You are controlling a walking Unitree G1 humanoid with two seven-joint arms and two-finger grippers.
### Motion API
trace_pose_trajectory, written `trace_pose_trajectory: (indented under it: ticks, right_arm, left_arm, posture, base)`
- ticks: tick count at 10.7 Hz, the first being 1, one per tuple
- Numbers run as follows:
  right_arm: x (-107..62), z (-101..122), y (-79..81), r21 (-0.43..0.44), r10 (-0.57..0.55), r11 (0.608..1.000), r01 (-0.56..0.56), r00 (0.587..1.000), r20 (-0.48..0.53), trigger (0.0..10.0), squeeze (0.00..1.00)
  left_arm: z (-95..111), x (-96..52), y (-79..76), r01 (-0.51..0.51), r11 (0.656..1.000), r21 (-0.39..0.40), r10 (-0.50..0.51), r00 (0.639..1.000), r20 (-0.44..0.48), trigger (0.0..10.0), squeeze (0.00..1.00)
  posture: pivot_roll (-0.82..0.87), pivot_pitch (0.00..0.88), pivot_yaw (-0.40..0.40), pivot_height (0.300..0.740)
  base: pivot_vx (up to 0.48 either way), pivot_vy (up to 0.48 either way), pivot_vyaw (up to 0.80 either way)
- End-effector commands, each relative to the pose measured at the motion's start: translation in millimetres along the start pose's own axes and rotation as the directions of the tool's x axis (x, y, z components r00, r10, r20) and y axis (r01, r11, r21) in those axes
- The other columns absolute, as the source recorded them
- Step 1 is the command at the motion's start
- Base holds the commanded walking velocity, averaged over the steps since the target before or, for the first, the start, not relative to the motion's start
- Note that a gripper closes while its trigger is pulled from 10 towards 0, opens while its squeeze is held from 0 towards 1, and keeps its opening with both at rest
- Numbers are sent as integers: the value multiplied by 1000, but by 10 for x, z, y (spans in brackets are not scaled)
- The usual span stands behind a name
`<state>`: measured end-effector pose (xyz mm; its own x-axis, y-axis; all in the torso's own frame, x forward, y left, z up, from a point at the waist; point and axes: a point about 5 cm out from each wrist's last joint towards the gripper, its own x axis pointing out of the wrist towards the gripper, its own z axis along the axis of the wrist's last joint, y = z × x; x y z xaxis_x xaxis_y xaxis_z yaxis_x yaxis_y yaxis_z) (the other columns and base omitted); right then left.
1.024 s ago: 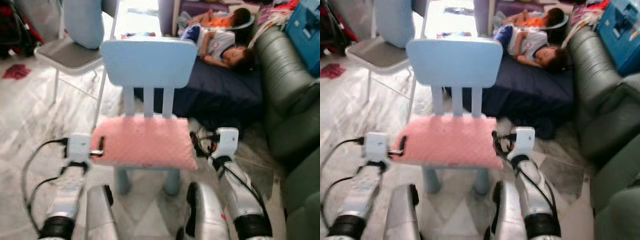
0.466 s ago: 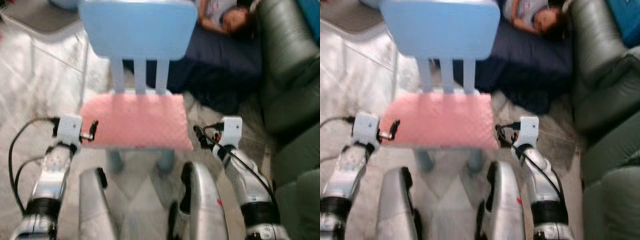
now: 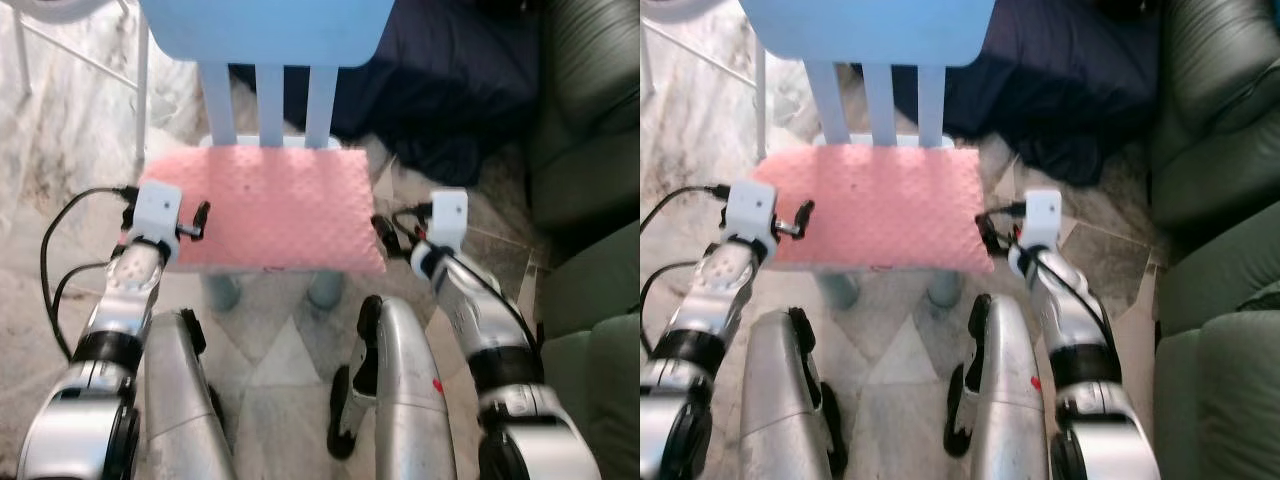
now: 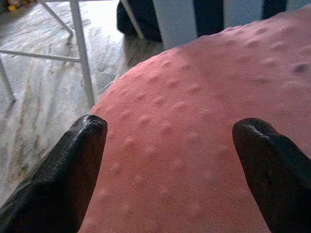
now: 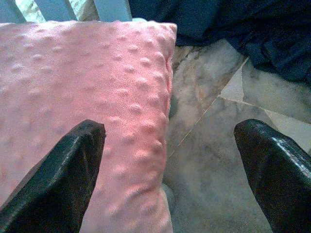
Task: Move the pillow to the sofa
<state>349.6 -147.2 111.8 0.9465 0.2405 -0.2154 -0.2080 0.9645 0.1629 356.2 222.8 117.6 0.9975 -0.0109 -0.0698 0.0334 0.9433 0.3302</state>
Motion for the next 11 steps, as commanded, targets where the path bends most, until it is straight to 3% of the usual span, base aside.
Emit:
trace_pose_trajectory:
  ticks: [1, 2, 3, 5, 10, 11]
  right_arm:
    - [-3, -104, -23, 26, -3, 1000, 4, 999, -36, 10000, 1000]
    - [100, -91, 67, 29, 22, 999, -21, 999, -43, 10000, 161]
    - [164, -48, 137, 46, 44, 998, -43, 999, -28, 10000, 0]
    - [273, -16, 261, 53, 82, 995, -80, 995, -51, 10000, 0]
    - [351, -302, 534, -28, 91, 995, -97, 980, -176, 10000, 0]
    - [347, -338, 554, -34, 88, 995, -96, 979, -186, 8784, 0]
  left_arm:
    - [-79, -18, 9, -18, 1000, -8, 18, 999, -30, 10000, 651]
    - [-7, 51, 78, -85, 996, 28, 86, 996, -35, 10000, 0]
    - [19, 72, 106, -106, 994, 22, 107, 993, -39, 10000, 0]
    - [26, 97, 108, -135, 991, 6, 135, 989, -56, 10000, 0]
    - [-380, -12, -106, -86, 994, -60, 68, 963, -261, 10000, 0]
    - [-409, -25, -123, -74, 995, -61, 55, 961, -271, 2745, 0]
  posture:
    - [11, 427, -124, 508]
    - [15, 440, -123, 508]
    - [17, 441, -122, 508]
    - [28, 447, -122, 508]
    - [52, 493, -138, 508]
    - [55, 500, -139, 508]
  base:
    - [0, 0, 0]
    - [0, 0, 0]
    - [0, 0, 0]
    - [0, 0, 0]
    - [0, 0, 0]
    - [0, 0, 0]
